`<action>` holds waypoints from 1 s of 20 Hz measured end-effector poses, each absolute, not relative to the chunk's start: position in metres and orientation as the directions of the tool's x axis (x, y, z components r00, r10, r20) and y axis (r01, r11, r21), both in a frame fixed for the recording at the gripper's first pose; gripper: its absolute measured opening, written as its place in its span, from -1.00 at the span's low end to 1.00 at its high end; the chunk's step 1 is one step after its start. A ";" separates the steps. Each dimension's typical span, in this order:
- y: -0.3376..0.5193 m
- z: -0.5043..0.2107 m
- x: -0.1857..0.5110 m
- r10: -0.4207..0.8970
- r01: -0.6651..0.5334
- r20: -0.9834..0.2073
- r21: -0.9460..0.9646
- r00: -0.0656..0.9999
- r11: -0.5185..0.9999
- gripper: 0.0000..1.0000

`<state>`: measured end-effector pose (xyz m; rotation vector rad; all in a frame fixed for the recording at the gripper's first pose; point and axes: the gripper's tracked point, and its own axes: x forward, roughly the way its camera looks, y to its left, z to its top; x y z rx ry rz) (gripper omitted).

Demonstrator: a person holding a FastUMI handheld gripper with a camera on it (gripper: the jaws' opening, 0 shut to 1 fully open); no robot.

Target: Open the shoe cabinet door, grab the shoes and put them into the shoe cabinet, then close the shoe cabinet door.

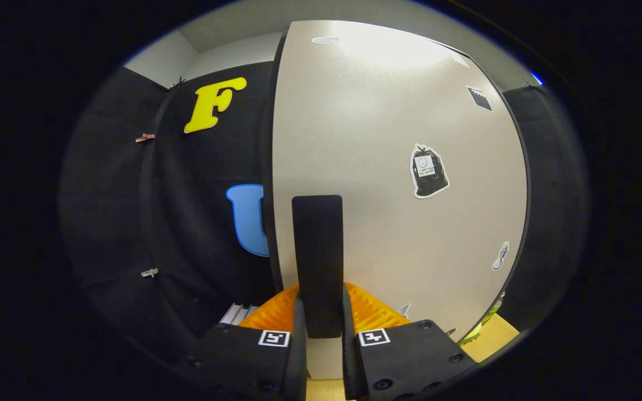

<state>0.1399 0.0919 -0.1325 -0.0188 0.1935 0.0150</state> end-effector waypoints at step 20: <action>0.025 -0.101 0.001 0.214 -0.206 -0.238 0.059 0.947 0.977 -0.41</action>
